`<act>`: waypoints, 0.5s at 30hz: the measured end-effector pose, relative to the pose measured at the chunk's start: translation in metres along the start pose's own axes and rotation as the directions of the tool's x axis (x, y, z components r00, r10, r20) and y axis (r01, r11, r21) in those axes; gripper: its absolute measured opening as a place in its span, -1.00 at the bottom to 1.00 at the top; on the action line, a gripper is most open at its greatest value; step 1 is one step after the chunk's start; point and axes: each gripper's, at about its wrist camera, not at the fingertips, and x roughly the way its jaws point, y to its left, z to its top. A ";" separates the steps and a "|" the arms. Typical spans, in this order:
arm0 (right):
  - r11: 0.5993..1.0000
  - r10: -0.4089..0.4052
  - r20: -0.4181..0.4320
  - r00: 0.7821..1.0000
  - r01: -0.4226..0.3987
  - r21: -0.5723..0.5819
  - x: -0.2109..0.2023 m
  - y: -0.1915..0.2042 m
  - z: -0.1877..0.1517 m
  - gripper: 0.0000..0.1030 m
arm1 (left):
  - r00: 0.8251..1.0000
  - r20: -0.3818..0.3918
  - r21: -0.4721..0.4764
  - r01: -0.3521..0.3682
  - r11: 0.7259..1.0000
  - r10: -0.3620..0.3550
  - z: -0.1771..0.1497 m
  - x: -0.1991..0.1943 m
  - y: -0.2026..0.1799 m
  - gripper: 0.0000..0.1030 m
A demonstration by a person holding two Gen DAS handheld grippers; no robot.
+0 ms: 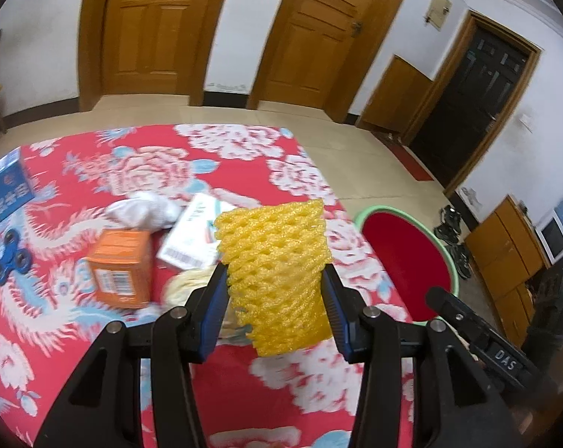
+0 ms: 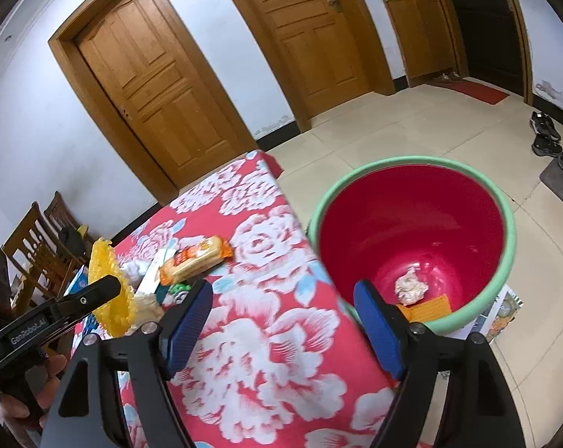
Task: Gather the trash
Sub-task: 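Hold the foam net in the left tool while the right tool returns toward the table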
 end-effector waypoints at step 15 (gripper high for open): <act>1.000 -0.003 0.009 1.000 0.003 -0.010 -0.002 0.007 -0.001 0.57 | 1.000 -0.021 0.013 0.017 1.000 -0.017 0.000 0.011 -0.003 -0.05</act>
